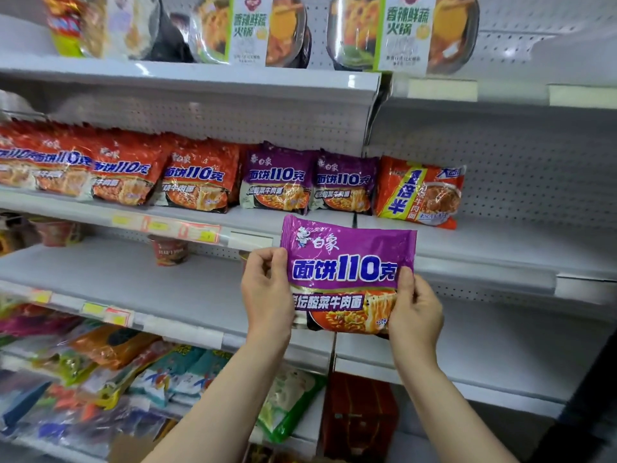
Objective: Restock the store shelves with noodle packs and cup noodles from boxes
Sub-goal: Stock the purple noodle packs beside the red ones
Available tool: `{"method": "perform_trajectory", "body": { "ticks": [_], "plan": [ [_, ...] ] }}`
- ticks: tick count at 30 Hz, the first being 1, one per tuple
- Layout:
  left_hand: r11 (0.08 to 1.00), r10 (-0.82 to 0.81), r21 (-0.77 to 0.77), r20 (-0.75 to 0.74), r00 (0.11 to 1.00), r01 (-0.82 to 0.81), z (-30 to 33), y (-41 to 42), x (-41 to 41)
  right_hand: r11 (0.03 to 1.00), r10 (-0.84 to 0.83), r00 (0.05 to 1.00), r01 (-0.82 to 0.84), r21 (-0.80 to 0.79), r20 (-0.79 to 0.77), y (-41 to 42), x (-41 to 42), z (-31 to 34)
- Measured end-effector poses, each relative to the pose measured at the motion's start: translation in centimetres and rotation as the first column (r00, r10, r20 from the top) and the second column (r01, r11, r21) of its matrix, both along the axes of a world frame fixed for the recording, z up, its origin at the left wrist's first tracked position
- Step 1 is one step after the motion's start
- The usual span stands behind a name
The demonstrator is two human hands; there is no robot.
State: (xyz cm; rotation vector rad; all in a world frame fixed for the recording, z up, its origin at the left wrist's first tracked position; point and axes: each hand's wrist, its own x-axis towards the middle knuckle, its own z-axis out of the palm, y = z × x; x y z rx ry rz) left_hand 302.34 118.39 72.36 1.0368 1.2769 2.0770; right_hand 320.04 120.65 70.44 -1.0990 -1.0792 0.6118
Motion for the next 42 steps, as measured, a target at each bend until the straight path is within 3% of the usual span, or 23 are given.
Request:
{"method": "perform_trajectory", "body": {
  "ticks": [7,13,16,23,31,42],
  "plan": [
    [0.999,0.027,0.039,-0.015,1.000,-0.026,1.1,2.1,-2.6,0.997,0.072,0.997,-0.072,0.001,-0.039,1.4,-2.7,1.8],
    [0.999,0.029,0.038,0.036,0.999,-0.031,2.2,4.7,-4.8,0.933,0.343,0.936,-0.349,-0.087,-0.074,2.1,-4.5,2.8],
    [0.999,0.006,0.049,0.004,1.000,-0.006,2.7,6.3,-5.8,0.907,0.404,0.912,-0.410,-0.098,-0.077,2.9,-5.0,3.3],
    [0.982,-0.154,0.087,-0.165,0.974,0.170,5.9,11.4,-7.1,0.950,0.310,0.949,-0.311,-0.008,-0.047,6.8,-5.1,6.2],
    [0.926,-0.362,0.074,-0.101,0.927,0.370,9.5,17.4,-6.9,0.969,0.248,0.968,-0.247,0.024,-0.041,12.6,-3.8,9.4],
    [0.947,-0.300,-0.159,-0.128,0.945,0.279,10.6,26.4,-7.2,0.974,0.205,0.974,-0.193,-0.116,0.095,21.3,-2.1,10.0]
  ]
}}
